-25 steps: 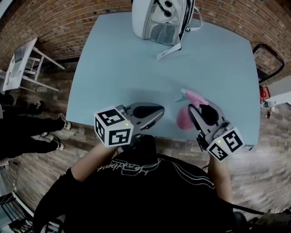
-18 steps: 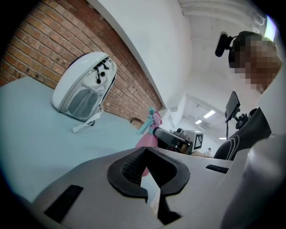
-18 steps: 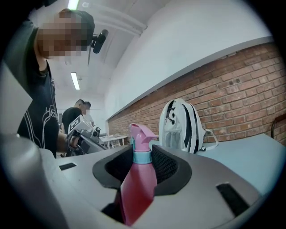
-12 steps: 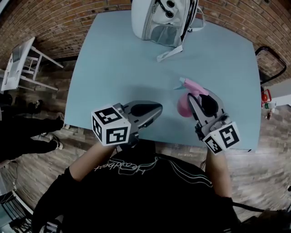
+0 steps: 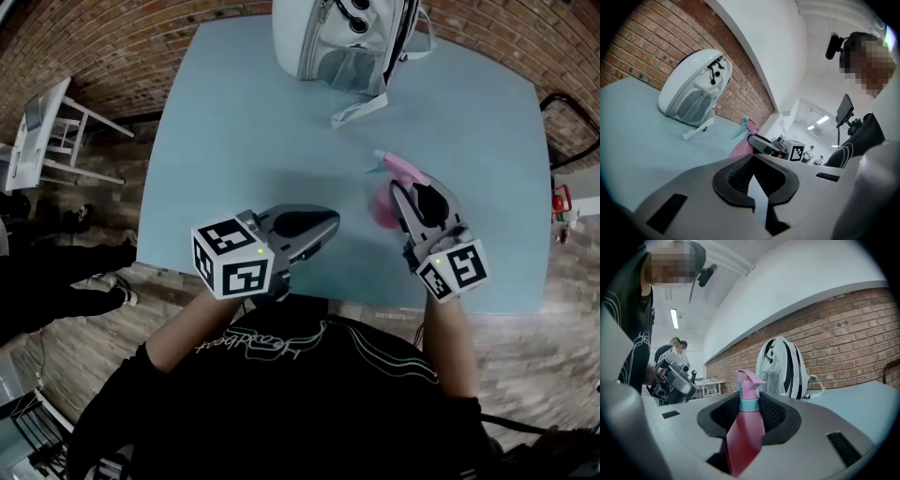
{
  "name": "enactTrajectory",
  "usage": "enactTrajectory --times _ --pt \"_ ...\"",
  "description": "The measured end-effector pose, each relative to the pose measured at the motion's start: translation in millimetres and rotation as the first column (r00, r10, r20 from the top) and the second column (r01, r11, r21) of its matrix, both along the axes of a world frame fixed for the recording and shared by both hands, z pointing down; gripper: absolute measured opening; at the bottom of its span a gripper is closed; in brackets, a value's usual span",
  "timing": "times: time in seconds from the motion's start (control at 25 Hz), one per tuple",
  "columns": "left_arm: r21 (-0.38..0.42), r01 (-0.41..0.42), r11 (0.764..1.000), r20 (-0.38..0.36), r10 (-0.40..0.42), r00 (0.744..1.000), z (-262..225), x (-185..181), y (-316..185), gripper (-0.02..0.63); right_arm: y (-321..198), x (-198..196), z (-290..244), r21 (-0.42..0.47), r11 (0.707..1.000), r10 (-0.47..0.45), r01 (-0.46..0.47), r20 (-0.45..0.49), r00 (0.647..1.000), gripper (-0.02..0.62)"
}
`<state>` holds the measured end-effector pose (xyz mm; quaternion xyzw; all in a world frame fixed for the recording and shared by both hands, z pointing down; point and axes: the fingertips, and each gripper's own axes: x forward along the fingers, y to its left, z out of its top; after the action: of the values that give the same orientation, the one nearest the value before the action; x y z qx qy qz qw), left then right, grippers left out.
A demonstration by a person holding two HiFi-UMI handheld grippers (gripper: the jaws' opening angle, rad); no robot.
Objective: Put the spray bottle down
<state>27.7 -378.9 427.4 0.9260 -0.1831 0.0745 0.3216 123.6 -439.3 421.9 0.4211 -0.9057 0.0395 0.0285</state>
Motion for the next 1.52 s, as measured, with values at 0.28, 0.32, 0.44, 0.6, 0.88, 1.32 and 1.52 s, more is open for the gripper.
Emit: enactTrajectory --times 0.28,0.32,0.44,0.6,0.88,1.32,1.52 --pt "-0.017 -0.004 1.0 -0.002 0.004 1.0 10.7 -4.4 -9.6 0.008 -3.7 2.8 14.0 0.006 0.999 0.04 -0.04 0.013 0.999 0.132" --pt "-0.021 -0.004 1.0 -0.003 0.004 1.0 11.3 -5.0 -10.9 0.008 -3.6 2.5 15.3 0.005 0.999 0.044 -0.044 0.014 0.999 0.132" --pt "-0.028 -0.006 1.0 -0.006 0.006 1.0 12.7 -5.7 -15.0 0.008 -3.2 2.3 19.1 0.009 0.998 0.057 -0.057 0.008 0.998 0.131" --pt "-0.033 -0.012 0.999 -0.006 0.012 1.0 16.2 -4.6 -16.3 0.008 0.8 3.8 24.0 0.018 0.998 0.066 -0.066 0.005 0.998 0.132" --pt "-0.038 -0.018 0.999 -0.011 0.017 1.0 17.4 -2.7 -16.6 0.008 11.4 8.8 24.0 0.02 0.997 0.071 -0.071 0.006 0.997 0.132" --pt "-0.043 -0.016 0.999 -0.021 0.015 1.0 15.6 2.3 -11.7 0.008 25.3 14.6 30.5 0.019 0.996 0.083 -0.083 -0.002 0.997 0.132" --pt "-0.033 -0.009 0.999 -0.04 0.007 0.999 10.1 1.2 -11.9 0.008 27.8 16.3 31.5 -0.001 0.996 0.087 -0.087 0.021 0.996 0.132"
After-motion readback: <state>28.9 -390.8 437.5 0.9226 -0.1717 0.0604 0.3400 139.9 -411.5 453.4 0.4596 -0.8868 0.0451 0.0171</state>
